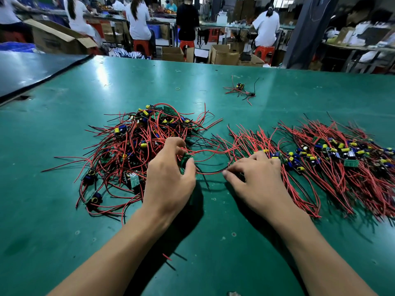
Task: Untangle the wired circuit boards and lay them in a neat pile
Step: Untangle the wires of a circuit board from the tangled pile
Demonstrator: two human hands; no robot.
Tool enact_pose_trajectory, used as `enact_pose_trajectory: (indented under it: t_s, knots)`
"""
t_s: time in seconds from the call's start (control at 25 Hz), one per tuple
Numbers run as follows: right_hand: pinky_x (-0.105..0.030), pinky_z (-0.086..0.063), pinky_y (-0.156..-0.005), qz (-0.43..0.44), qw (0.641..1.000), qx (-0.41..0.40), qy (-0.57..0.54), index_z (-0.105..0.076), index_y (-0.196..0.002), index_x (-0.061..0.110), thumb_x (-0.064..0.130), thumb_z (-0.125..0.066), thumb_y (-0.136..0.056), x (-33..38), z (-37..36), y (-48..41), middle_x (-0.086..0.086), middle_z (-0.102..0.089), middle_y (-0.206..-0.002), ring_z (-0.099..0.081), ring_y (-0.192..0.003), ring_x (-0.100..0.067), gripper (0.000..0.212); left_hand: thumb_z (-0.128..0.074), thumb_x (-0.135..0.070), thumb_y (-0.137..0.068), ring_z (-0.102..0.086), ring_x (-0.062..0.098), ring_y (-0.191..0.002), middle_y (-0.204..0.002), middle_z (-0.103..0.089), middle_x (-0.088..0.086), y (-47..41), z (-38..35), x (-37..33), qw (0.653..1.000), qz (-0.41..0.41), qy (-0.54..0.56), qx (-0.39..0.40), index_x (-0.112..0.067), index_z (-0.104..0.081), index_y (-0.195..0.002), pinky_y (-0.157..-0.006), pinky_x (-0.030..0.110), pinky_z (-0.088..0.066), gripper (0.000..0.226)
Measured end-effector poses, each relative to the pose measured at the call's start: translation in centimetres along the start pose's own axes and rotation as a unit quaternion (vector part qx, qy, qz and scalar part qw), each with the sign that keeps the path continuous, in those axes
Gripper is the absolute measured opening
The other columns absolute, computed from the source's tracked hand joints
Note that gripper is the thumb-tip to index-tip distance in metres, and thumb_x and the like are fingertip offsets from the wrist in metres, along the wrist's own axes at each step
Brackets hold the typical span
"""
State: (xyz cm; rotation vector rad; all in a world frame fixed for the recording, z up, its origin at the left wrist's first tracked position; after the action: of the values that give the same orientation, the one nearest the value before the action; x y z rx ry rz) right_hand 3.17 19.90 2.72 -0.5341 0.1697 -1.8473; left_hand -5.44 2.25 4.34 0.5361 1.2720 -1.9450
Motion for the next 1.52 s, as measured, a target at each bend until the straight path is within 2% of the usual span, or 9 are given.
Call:
enact_pose_trajectory:
  t_s: [0.16, 0.28, 0.36, 0.48, 0.76, 0.96, 1.08, 1.32, 1.52]
  knots:
    - [-0.033, -0.018, -0.082, -0.009, 1.0, 0.021, -0.018, -0.075, -0.104, 0.034, 0.052, -0.06, -0.094, 0.0, -0.5, -0.1, 0.015, -0.072, -0.107, -0.045, -0.105, -0.014, 0.026, -0.071, -0.011, -0.086, -0.069, 0.014, -0.069, -0.08, -0.072, -0.002, 0.2, -0.4, 0.6, 0.976, 0.117, 0.183, 0.004, -0.02, -0.053, -0.098, -0.063, 0.025, -0.053, 0.024]
    - [-0.03, -0.029, -0.087, -0.034, 0.988, -0.01, -0.151, -0.073, -0.115, 0.031, 0.043, -0.063, -0.096, 0.2, 0.1, -0.2, 0.01, -0.072, -0.109, -0.054, -0.105, -0.012, 0.025, -0.064, -0.002, -0.09, -0.066, 0.02, -0.06, -0.077, -0.073, 0.009, 0.8, -2.5, 0.2, 0.899, 0.218, 0.363, 0.108, -0.006, -0.053, -0.101, -0.052, 0.022, -0.05, 0.016]
    - [-0.023, -0.047, -0.082, -0.05, 0.948, 0.003, -0.315, -0.072, -0.12, 0.026, 0.034, -0.066, -0.095, 0.3, 0.2, -0.3, 0.007, -0.073, -0.101, -0.062, -0.089, -0.008, 0.027, -0.062, -0.001, -0.09, -0.063, 0.016, -0.052, -0.069, -0.071, 0.005, 1.5, -3.5, -0.3, 0.856, 0.26, 0.417, 0.162, -0.004, -0.055, -0.097, -0.049, 0.019, -0.047, 0.01]
    - [-0.007, -0.044, -0.064, -0.053, 0.898, 0.045, -0.434, -0.073, -0.115, 0.025, 0.024, -0.064, -0.097, 1.0, 0.2, -0.2, 0.016, -0.071, -0.085, -0.059, -0.071, 0.004, 0.02, -0.063, -0.003, -0.088, -0.061, 0.013, -0.049, -0.066, -0.066, 0.006, 1.9, -4.1, -0.2, 0.82, 0.309, 0.443, 0.19, -0.007, -0.059, -0.093, -0.053, 0.023, -0.045, 0.007]
    - [-0.014, -0.049, -0.083, -0.056, 0.858, 0.097, -0.501, -0.076, -0.099, 0.025, 0.045, -0.066, -0.081, 1.3, -0.4, -0.1, 0.009, -0.077, -0.098, -0.07, -0.093, -0.003, 0.029, -0.068, -0.002, -0.08, -0.059, 0.02, -0.064, -0.077, -0.068, 0.013, 2.8, -5.1, -0.4, 0.812, 0.29, 0.429, 0.27, -0.011, -0.07, -0.078, -0.06, 0.025, -0.047, 0.01]
    - [-0.014, -0.05, -0.073, -0.058, 0.841, 0.085, -0.531, -0.076, -0.087, 0.02, 0.021, -0.074, -0.088, 1.1, -0.4, -0.1, 0.006, -0.076, -0.082, -0.067, -0.077, -0.003, 0.002, -0.076, -0.01, -0.071, -0.063, 0.025, -0.07, -0.074, -0.068, 0.011, 3.3, -5.6, -0.6, 0.804, 0.277, 0.432, 0.3, -0.007, -0.066, -0.079, -0.058, 0.025, -0.052, 0.013]
    - [-0.016, -0.048, -0.066, -0.103, 0.829, 0.058, -0.547, -0.073, -0.083, 0.018, 0.015, -0.071, -0.092, 0.7, -0.6, -0.3, 0.006, -0.071, -0.074, -0.062, -0.067, -0.005, 0.009, -0.074, 0.004, -0.074, -0.067, 0.025, -0.072, -0.082, -0.07, 0.013, 3.0, -5.5, -0.3, 0.811, 0.284, 0.426, 0.285, -0.007, -0.06, -0.084, -0.061, 0.028, -0.055, 0.02]
    - [-0.019, -0.037, -0.044, -0.268, 0.707, 0.084, -0.649, -0.06, -0.087, 0.015, 0.013, -0.064, -0.095, -0.6, -2.5, 0.0, 0.004, -0.063, -0.063, -0.051, -0.048, -0.009, 0.009, -0.067, 0.012, -0.078, -0.065, 0.023, -0.073, -0.086, -0.071, 0.01, 2.8, -5.5, -0.1, 0.81, 0.292, 0.421, 0.284, -0.008, -0.056, -0.087, -0.064, 0.03, -0.055, 0.025]
    - [-0.021, -0.043, -0.053, -0.243, 0.739, 0.117, -0.617, -0.065, -0.088, 0.018, 0.017, -0.069, -0.092, -0.2, -3.0, 0.3, 0.004, -0.067, -0.071, -0.053, -0.057, -0.009, 0.006, -0.07, -0.002, -0.083, -0.071, 0.03, -0.07, -0.078, -0.069, 0.01, 3.3, -5.7, 0.3, 0.798, 0.321, 0.425, 0.281, -0.004, -0.064, -0.096, -0.066, 0.034, -0.059, 0.014]
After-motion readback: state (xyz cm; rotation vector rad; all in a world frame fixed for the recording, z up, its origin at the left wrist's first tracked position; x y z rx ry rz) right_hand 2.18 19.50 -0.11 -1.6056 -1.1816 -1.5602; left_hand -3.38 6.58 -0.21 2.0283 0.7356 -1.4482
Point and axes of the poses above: each hand's wrist, its own y-axis away from the middle knuckle, its own z-axis out of the back of the hand, x = y × z, the point moved 7 cm from there along -y, towards the middle knuckle
